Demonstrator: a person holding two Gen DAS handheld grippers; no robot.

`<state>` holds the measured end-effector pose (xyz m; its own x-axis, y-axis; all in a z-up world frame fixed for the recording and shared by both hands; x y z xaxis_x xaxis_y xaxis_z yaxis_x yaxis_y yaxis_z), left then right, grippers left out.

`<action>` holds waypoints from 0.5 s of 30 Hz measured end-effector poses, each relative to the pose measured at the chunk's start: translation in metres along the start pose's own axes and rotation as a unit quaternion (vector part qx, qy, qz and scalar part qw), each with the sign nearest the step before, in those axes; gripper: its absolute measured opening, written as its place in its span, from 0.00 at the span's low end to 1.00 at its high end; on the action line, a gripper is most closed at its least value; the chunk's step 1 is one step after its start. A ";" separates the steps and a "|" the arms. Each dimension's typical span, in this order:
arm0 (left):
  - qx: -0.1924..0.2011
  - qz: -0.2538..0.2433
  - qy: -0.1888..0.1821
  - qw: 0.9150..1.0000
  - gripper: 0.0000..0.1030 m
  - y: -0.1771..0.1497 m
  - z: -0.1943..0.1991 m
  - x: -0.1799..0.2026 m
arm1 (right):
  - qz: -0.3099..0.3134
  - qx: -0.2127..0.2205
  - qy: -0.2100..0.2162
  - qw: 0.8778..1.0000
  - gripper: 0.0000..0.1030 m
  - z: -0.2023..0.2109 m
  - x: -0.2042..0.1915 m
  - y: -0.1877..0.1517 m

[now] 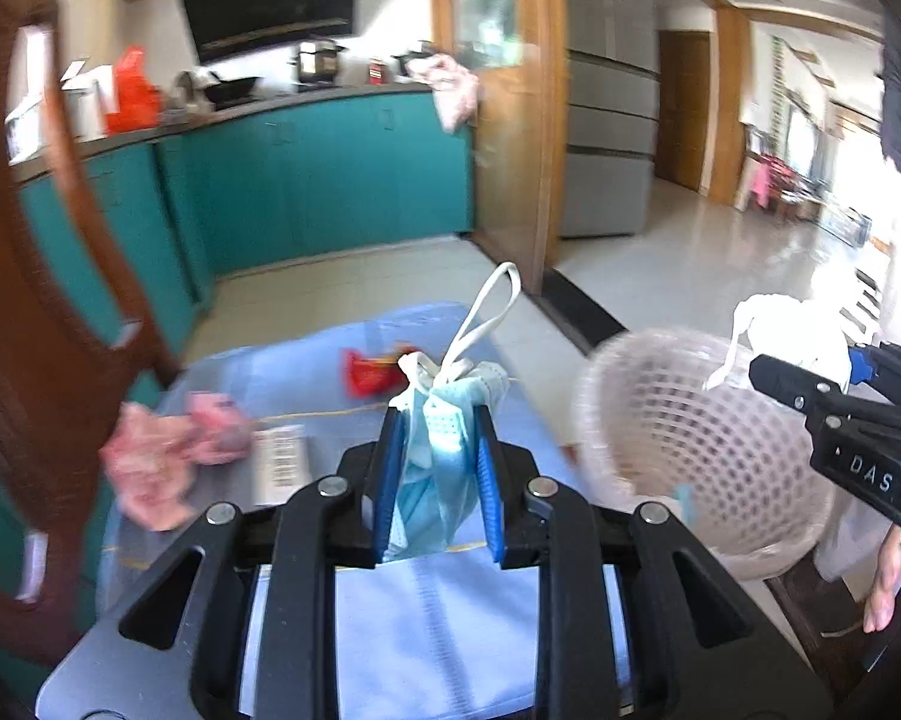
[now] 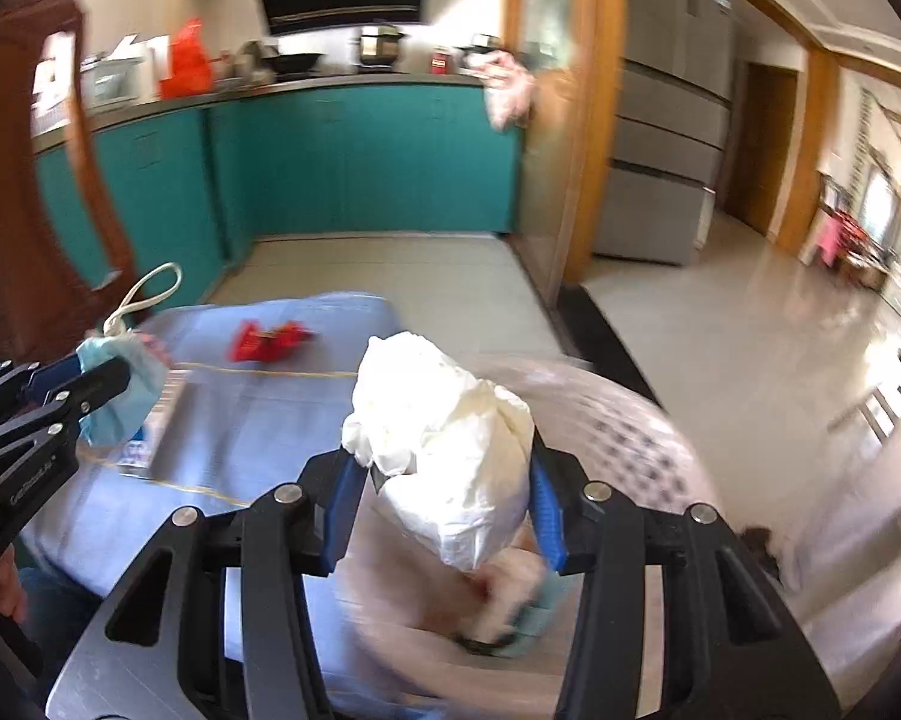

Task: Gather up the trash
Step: 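Carry the tissue and mask over the basket and open both tools, then move the left tool to the white-and-blue medicine box while the right tool moves to the red snack wrapper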

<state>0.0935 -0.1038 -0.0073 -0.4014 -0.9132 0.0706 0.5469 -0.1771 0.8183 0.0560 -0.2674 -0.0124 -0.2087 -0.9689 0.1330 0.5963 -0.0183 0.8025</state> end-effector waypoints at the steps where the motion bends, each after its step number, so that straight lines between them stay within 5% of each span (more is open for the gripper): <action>1: -0.007 -0.003 -0.018 1.000 0.24 0.002 -0.011 0.012 | -0.006 -0.005 -0.008 1.000 0.47 -0.003 0.011 -0.003; 9: -0.085 -0.025 -0.164 0.983 0.33 0.002 -0.079 0.086 | -0.051 -0.048 -0.050 0.996 0.47 -0.034 0.076 -0.026; 12: -0.103 -0.029 -0.175 0.979 0.75 0.001 -0.094 0.096 | -0.063 -0.061 -0.056 0.995 0.56 -0.045 0.085 -0.033; 15: -0.090 -0.019 -0.150 0.984 0.82 -0.001 -0.094 0.087 | -0.076 -0.066 -0.058 0.993 0.67 -0.051 0.088 -0.037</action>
<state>0.1273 -0.2174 -0.0560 -0.6077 -0.7603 0.2292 0.6376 -0.2951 0.7116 0.0549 -0.3641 -0.0602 -0.3871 -0.9179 0.0874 0.6464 -0.2026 0.7356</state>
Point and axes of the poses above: each gripper's, at about its wrist camera, not at the fingertips, and z roughly against the way its jaws point, x to its right, y to its top, the point moved 2 cm from there along -z, roughly the way its jaws point, and after that the axes turned 10 degrees about -y, right-handed, at the moved point
